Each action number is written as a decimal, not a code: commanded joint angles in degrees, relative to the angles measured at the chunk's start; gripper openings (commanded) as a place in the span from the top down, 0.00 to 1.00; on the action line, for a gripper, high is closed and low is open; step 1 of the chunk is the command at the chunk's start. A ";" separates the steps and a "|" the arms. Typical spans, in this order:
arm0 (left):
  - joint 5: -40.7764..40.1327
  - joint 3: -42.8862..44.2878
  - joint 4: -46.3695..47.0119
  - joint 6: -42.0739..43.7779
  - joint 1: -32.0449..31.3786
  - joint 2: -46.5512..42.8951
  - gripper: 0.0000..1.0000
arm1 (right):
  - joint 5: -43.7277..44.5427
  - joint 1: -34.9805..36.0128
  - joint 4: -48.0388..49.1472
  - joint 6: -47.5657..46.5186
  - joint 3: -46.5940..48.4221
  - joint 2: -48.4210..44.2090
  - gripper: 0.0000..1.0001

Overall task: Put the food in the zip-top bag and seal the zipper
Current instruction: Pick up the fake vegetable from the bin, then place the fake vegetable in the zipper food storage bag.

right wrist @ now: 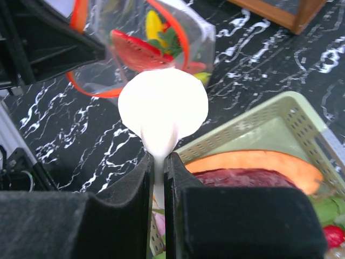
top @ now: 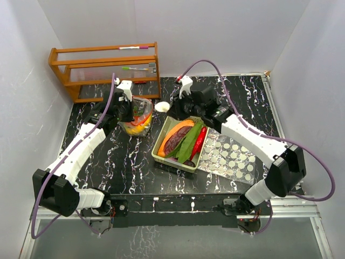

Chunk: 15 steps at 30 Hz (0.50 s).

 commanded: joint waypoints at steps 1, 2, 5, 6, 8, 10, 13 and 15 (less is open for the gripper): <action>0.99 1.72 1.06 -0.47 -0.19 -0.51 1.00 | -4.63 1.87 5.12 -1.09 4.49 3.24 0.92; 0.99 1.66 1.02 -0.45 -0.26 -0.64 1.00 | -5.10 2.06 5.67 -1.02 5.40 4.35 0.92; 0.99 1.33 1.14 -0.53 -0.19 -0.86 1.00 | -6.11 2.63 7.92 -0.20 8.51 7.56 0.92; 1.05 1.22 1.23 -0.58 -0.20 -0.99 1.00 | -6.19 2.85 8.60 0.10 9.63 8.62 0.92; 1.22 1.13 1.39 -0.63 -0.19 -1.11 1.00 | -6.03 3.07 9.40 0.50 12.06 11.27 0.92; 1.33 1.02 1.37 -0.73 -0.19 -1.35 1.00 | -5.76 3.34 9.73 0.73 14.60 13.93 0.92; 1.34 0.97 1.15 -0.79 -0.19 -1.79 1.00 | -4.19 3.59 10.57 1.68 17.06 18.59 0.92; 1.25 0.81 1.07 -0.80 -0.19 -2.18 1.00 | -3.93 3.55 10.24 2.69 20.06 21.42 0.92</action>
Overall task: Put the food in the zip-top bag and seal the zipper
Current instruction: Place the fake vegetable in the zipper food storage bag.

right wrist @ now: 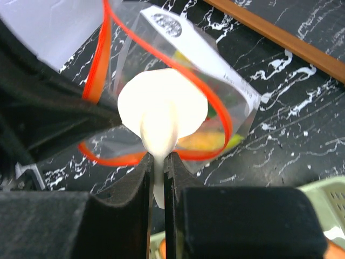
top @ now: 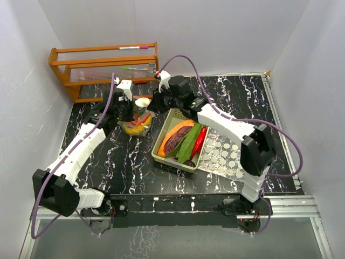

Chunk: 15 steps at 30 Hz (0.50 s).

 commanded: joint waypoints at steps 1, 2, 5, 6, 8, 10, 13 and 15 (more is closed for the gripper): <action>0.77 0.65 0.42 -0.37 -0.19 -2.33 1.00 | 0.88 0.21 3.84 2.30 7.39 5.12 0.92; 0.75 0.52 0.38 -0.37 -0.22 -2.43 1.00 | 0.84 0.18 3.44 3.06 9.06 6.53 0.92; 0.91 0.30 0.59 -0.53 -0.19 -2.60 1.00 | 1.30 0.50 1.35 4.97 14.07 10.52 0.92; 1.02 0.31 0.60 -0.55 -0.19 -2.63 1.00 | 1.59 0.52 0.35 5.33 15.70 11.60 0.92; 1.03 0.33 0.69 -0.70 -0.19 -2.78 1.00 | 2.29 0.78 -1.34 6.08 18.41 13.49 0.92; 1.05 0.23 0.69 -0.63 -0.19 -2.80 1.00 | 2.64 1.03 -2.34 6.71 19.99 14.65 0.90; 1.20 0.05 0.73 -0.63 -0.22 -2.73 1.00 | 4.08 1.91 -3.59 6.43 20.54 14.85 0.70; 1.16 0.05 0.73 -0.63 -0.20 -2.76 1.00 | 5.71 2.42 -3.63 5.66 19.12 13.59 0.59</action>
